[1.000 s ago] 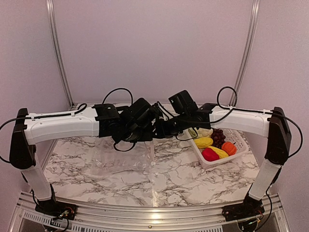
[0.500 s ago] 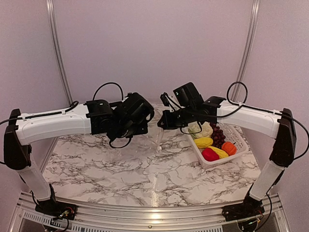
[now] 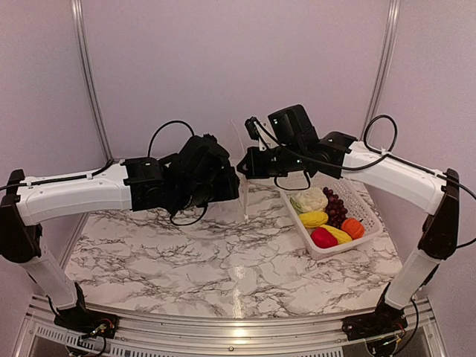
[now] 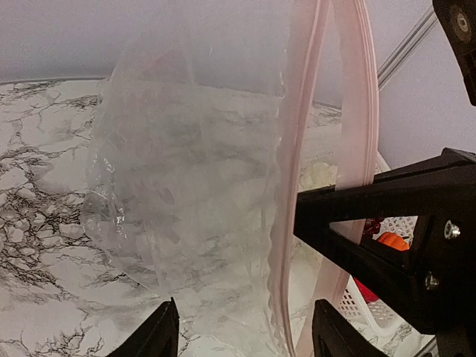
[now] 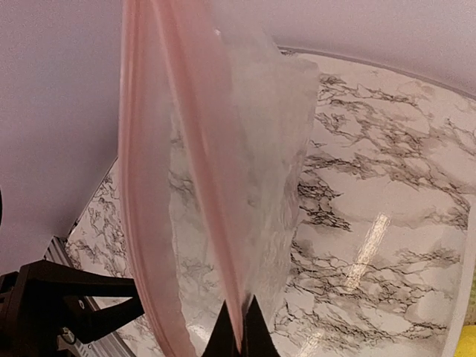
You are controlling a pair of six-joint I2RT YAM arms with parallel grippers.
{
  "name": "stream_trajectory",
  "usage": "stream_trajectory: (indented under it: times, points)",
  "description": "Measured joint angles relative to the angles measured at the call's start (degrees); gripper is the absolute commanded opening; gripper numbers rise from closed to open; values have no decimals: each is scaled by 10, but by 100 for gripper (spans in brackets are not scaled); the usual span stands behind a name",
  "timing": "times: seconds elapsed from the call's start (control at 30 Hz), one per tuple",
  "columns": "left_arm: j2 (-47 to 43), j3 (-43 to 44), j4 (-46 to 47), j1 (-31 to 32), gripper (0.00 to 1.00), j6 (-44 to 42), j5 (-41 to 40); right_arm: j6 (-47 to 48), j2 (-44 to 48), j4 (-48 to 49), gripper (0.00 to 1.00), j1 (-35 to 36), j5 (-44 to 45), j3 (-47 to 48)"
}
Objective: Place the food in the zip-top bag and seal the zipper
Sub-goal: Open the zipper food storage bag at the center of the board.
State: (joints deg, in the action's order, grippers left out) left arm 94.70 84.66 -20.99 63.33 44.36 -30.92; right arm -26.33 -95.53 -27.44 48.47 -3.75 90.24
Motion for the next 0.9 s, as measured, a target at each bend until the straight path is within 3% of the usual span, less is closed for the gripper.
stream_trajectory:
  times: [0.23,0.4,0.63,0.9]
  points:
    - [24,42,1,-3,59,1,-12,2,-16,-9,0,9,11,38]
    - [67,104,-52,-17,35,16,-42,5,-26,-21,0,8,19,58]
    - [74,110,-72,-49,1,27,-74,1,-35,-59,0,15,35,67]
    - [17,51,-75,-52,0,32,-91,-51,-14,-118,0,-16,113,33]
